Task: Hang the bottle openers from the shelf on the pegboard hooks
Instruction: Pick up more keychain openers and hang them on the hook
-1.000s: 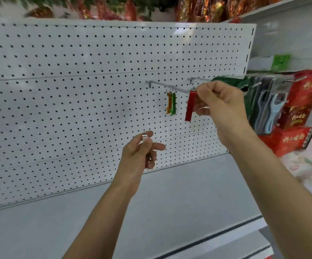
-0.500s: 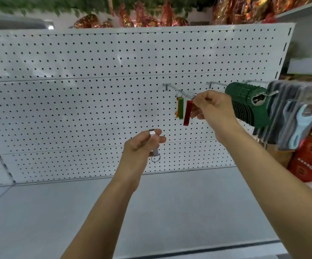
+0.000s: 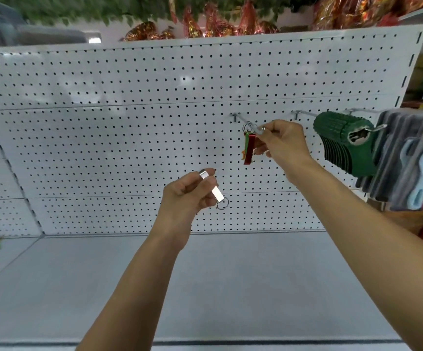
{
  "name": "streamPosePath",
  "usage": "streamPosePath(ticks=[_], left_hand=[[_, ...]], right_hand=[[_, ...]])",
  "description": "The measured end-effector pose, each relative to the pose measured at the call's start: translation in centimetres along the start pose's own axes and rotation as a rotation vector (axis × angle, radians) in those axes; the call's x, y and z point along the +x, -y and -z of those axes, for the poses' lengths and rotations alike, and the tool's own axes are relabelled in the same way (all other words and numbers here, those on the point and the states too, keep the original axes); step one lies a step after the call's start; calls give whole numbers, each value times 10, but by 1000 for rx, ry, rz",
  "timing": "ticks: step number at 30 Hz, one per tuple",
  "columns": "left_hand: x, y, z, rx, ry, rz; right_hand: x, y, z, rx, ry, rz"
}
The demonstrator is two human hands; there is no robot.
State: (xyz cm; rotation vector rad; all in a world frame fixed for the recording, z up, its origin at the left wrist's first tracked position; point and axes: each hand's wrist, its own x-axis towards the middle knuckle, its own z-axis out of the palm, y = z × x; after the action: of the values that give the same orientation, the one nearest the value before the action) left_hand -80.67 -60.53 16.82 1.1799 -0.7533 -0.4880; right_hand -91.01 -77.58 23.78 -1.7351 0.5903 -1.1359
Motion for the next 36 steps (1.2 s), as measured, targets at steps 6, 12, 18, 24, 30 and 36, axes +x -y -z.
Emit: streamPosePath(ticks=[6, 12, 18, 24, 30, 36], left_hand=[[-10, -2, -11, -120, -39, 2], [-24, 2, -28, -182, -27, -5], [-37, 2, -30, -235, -63, -27], [-45, 0, -32, -104, -49, -30], [-48, -10, -43, 45, 21, -102], [-46, -19, -48, 149, 15, -144]], right_hand=[[-38, -18, 4, 50, -119, -65], [-110, -33, -5, 213, 306, -312], [-118, -24, 10, 273, 285, -207], [-108, -7, 33, 217, 231, -64], [-89, 22, 43, 30, 179, 179], [-69, 45, 42, -4, 160, 282]])
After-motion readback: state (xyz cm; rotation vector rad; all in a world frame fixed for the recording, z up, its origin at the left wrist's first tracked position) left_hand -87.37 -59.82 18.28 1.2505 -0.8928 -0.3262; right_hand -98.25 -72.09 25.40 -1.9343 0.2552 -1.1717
